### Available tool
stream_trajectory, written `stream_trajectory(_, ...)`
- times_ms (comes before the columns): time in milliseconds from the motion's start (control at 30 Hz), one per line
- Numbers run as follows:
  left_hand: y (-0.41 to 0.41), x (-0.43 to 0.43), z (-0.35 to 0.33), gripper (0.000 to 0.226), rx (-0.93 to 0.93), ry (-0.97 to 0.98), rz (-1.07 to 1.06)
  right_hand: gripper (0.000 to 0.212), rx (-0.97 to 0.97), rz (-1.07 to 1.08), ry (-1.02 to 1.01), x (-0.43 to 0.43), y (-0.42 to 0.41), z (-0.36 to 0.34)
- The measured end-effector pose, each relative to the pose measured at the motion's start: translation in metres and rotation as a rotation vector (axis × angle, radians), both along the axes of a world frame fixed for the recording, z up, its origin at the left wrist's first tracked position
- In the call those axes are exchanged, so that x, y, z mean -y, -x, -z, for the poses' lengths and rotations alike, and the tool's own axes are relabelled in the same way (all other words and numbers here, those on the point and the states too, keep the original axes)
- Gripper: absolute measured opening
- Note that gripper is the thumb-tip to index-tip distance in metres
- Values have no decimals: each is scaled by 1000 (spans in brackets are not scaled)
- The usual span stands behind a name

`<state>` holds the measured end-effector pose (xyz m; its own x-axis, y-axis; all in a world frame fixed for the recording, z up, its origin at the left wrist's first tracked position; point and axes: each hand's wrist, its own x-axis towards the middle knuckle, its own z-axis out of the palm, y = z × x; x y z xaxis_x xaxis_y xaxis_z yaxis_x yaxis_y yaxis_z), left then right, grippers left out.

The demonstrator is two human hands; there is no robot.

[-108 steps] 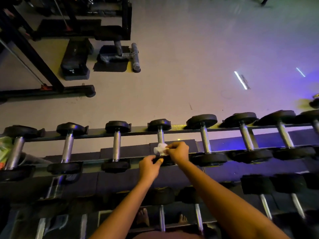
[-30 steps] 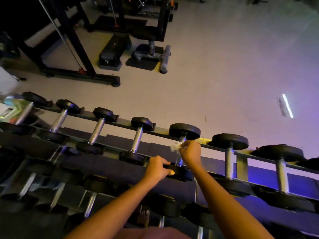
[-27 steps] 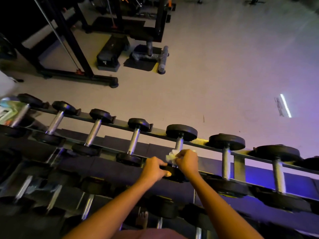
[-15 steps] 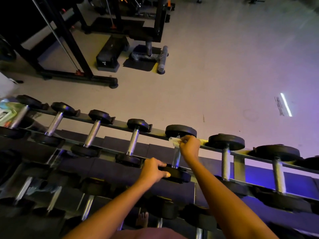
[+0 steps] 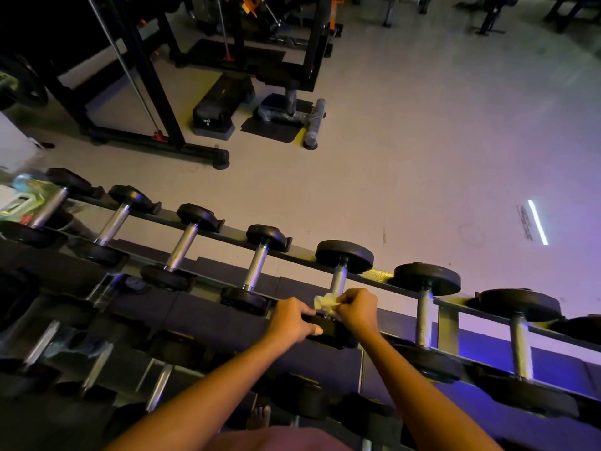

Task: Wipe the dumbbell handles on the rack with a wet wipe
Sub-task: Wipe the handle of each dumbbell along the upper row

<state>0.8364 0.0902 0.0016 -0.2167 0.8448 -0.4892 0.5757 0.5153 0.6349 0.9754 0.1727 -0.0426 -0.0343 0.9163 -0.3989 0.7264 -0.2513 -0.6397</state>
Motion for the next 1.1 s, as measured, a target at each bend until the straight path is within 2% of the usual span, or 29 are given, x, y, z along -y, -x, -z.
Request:
stream_trajectory(100, -1, 0, -1, 51, -5, 3, -5, 11, -12, 21, -103, -24, 9, -10)
stream_trajectory(233, -3, 2, -1, 51, -2, 19, 3, 12, 14, 0, -112, -35, 17, -17)
stream_trajectory(467, -3, 3, 2, 47, -18, 9, 18, 21, 51, -35, 57, 5, 3, 7)
stream_trajectory(600, -1, 0, 0, 49, -21, 20, 33, 17, 26, -21, 75, 0, 2, 2)
stream_trajectory(767, 0, -1, 0, 52, -25, 16, 36, 10, -13, 39, -36, -26, 13, -15)
stream_trajectory(867, 0, -1, 0, 52, -25, 21, 45, 11, 17, 16, -4, -29, 14, -12)
stream_trajectory(1000, 1, -3, -1, 50, -18, 29, 63, 28, 126, -104, 102, -11, 10, 3)
stream_trajectory(1100, 3, -5, -1, 50, -24, 37, 72, 21, 103, -112, 100, 0, 5, 8)
